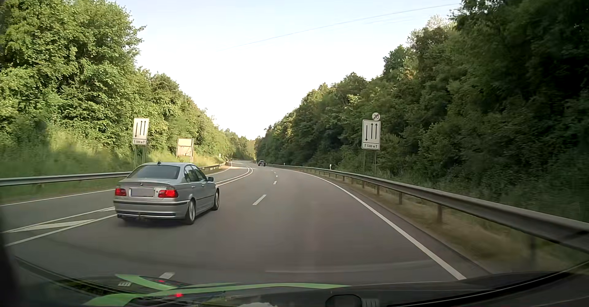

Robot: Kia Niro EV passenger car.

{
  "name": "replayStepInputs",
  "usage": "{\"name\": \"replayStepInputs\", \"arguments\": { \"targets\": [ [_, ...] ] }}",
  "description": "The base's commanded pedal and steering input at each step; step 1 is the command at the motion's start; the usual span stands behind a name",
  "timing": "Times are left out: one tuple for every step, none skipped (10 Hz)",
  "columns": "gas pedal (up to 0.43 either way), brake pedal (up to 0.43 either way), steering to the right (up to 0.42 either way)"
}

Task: Follow the waypoints while adhering to traffic rules and regulations

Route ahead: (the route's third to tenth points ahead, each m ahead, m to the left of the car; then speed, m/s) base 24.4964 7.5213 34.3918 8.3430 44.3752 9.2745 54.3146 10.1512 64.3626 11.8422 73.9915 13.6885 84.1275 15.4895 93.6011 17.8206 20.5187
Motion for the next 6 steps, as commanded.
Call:
{"name": "replayStepInputs", "arguments": {
  "targets": [
    [0.358, 0.0, -0.018],
    [0.37, 0.0, -0.018],
    [0.358, 0.0, -0.017],
    [0.35, 0.0, -0.017],
    [0.331, 0.0, -0.017],
    [0.331, 0.0, -0.018]
  ]
}}
